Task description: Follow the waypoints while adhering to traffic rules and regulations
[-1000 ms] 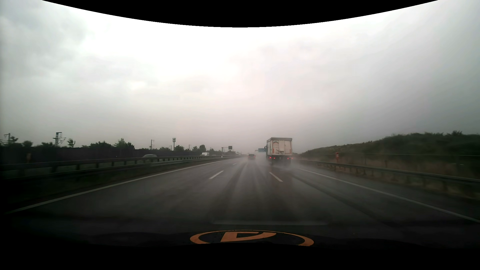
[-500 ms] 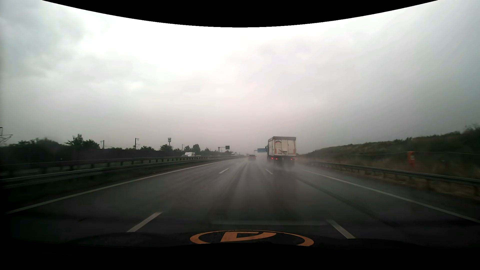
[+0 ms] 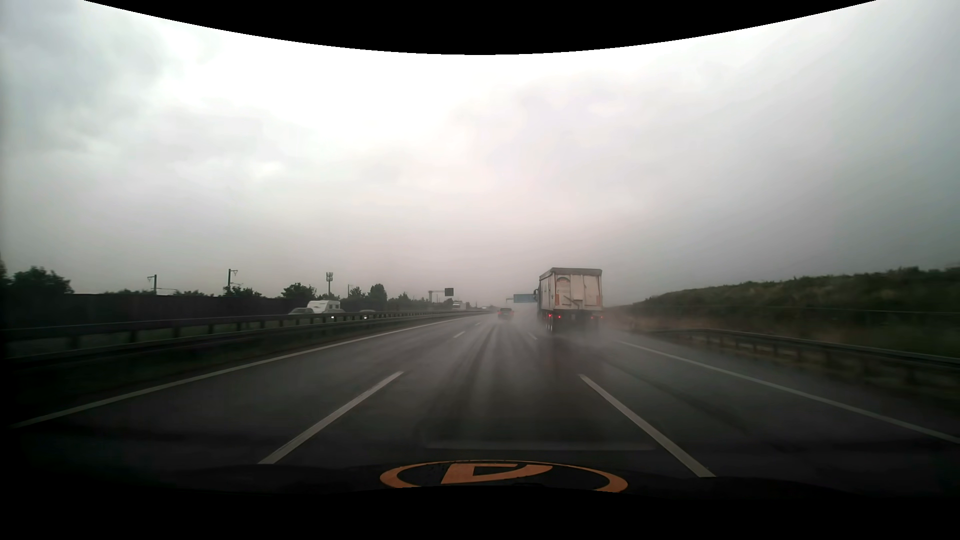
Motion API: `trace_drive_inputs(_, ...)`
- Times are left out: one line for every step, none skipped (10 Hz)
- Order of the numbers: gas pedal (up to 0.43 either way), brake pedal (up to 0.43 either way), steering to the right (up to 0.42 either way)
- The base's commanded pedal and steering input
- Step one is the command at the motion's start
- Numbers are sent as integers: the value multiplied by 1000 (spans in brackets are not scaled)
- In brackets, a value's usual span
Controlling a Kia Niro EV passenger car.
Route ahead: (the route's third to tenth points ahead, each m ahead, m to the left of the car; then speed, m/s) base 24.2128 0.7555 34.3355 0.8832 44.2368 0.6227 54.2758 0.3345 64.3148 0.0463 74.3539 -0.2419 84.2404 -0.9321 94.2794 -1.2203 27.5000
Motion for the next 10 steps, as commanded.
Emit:
trace_drive_inputs(248,0,3)
trace_drive_inputs(248,0,4)
trace_drive_inputs(248,0,3)
trace_drive_inputs(248,0,3)
trace_drive_inputs(248,0,3)
trace_drive_inputs(248,0,3)
trace_drive_inputs(248,0,3)
trace_drive_inputs(248,0,3)
trace_drive_inputs(248,0,3)
trace_drive_inputs(209,0,3)
